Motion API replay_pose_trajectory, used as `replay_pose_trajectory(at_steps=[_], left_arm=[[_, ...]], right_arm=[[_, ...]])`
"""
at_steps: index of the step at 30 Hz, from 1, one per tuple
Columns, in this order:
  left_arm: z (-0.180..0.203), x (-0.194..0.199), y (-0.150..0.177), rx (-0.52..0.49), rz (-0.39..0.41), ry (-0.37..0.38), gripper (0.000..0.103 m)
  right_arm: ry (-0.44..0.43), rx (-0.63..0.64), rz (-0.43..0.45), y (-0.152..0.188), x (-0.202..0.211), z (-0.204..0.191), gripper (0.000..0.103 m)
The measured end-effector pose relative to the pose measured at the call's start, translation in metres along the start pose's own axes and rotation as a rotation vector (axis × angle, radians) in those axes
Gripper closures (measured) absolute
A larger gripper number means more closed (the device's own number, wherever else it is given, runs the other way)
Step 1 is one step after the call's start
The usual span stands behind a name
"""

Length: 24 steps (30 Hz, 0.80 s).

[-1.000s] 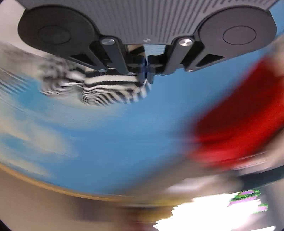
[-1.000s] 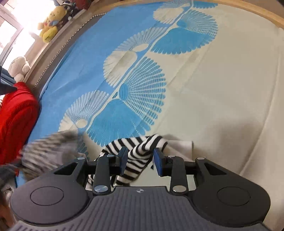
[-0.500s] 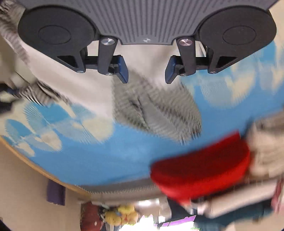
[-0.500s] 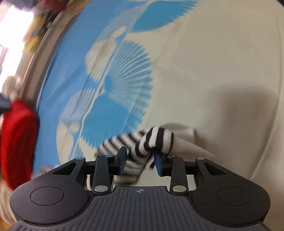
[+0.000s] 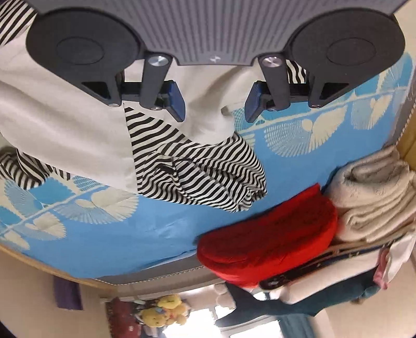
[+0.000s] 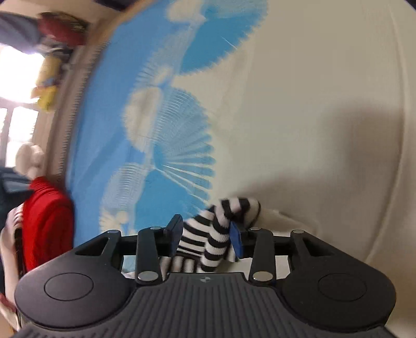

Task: Fold small clothes

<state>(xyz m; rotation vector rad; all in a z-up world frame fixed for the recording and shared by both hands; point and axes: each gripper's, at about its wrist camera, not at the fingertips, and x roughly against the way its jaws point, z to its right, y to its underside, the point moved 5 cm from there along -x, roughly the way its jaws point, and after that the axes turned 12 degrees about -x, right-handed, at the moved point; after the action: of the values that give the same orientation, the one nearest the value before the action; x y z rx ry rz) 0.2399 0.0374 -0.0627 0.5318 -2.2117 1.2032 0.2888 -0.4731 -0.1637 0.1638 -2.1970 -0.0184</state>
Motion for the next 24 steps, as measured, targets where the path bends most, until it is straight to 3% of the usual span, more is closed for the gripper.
replay_pose_trajectory(at_steps=[3,5,9,11,14,17,18,19,21,23,24], left_arm=[[-0.007,0.005,-0.002,0.008,0.016,-0.011,0.047],[-0.013,0.01,-0.004,-0.002,0.022,-0.029,0.047],[-0.024,0.001,0.0,0.054,-0.017,-0.017,0.047],[-0.028,-0.006,0.005,0.097,-0.05,0.025,0.047],[-0.025,-0.019,0.014,0.118,-0.116,0.073,0.047],[-0.024,-0.028,0.023,0.138,-0.163,0.092,0.047],[-0.026,-0.03,0.025,0.147,-0.171,0.099,0.047],[-0.027,-0.031,0.026,0.156,-0.177,0.103,0.047],[-0.032,-0.031,0.027,0.177,-0.177,0.113,0.047],[-0.035,-0.032,0.028,0.194,-0.182,0.116,0.047],[-0.035,-0.031,0.029,0.199,-0.182,0.122,0.047]], right_arm=[[0.036,-0.021,0.05,-0.008,-0.006,0.005,0.101],[-0.037,0.028,0.114,-0.014,0.005,-0.011,0.102],[-0.312,0.379,0.406,-0.012,0.075,-0.075,0.102],[-0.328,0.492,0.54,-0.018,0.096,-0.081,0.102],[-0.222,0.515,0.624,-0.054,0.085,-0.057,0.102],[-0.005,0.472,0.601,-0.09,0.048,-0.013,0.102],[0.078,0.424,0.531,-0.102,0.03,0.007,0.096],[0.105,0.366,0.467,-0.11,0.02,0.022,0.092],[0.018,0.288,0.448,-0.117,0.022,0.032,0.09],[-0.049,0.187,0.407,-0.125,0.026,0.032,0.076],[-0.094,0.155,0.392,-0.129,0.026,0.031,0.064]])
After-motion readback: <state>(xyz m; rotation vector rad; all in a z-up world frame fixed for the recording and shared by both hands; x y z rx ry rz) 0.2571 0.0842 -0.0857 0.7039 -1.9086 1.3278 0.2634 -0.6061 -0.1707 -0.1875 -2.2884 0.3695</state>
